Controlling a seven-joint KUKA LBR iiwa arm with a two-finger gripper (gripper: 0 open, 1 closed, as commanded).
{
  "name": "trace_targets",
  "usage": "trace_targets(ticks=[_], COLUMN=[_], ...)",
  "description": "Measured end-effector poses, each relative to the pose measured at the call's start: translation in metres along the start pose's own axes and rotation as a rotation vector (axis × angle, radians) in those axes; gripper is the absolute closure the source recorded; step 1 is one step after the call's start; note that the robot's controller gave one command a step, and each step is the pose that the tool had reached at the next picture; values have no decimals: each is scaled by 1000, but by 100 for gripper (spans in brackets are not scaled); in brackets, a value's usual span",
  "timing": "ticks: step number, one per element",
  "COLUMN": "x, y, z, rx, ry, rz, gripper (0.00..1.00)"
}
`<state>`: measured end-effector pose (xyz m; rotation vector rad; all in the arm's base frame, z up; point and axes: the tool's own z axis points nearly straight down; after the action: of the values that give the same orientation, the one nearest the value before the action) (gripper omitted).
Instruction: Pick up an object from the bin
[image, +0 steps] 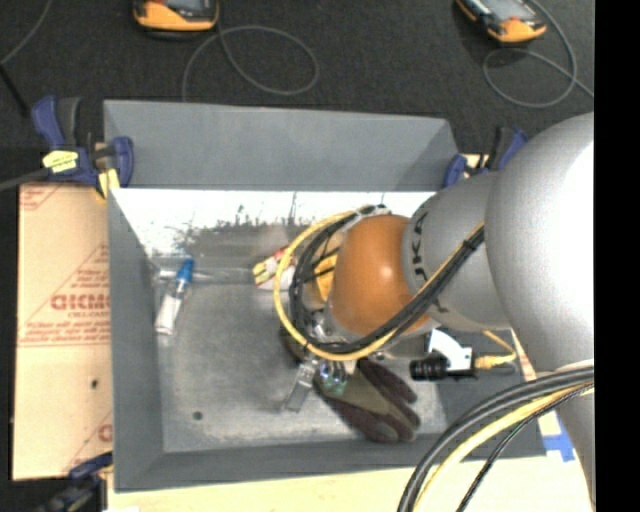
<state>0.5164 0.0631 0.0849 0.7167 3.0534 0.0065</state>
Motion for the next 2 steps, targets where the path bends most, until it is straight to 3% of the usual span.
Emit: trace_targets(ticks=[1,2], x=[-12,-12], y=[31,31], z=[18,18], rx=[0,0], ry=[-3,-3], rz=[-88,-87], gripper=[100,100])
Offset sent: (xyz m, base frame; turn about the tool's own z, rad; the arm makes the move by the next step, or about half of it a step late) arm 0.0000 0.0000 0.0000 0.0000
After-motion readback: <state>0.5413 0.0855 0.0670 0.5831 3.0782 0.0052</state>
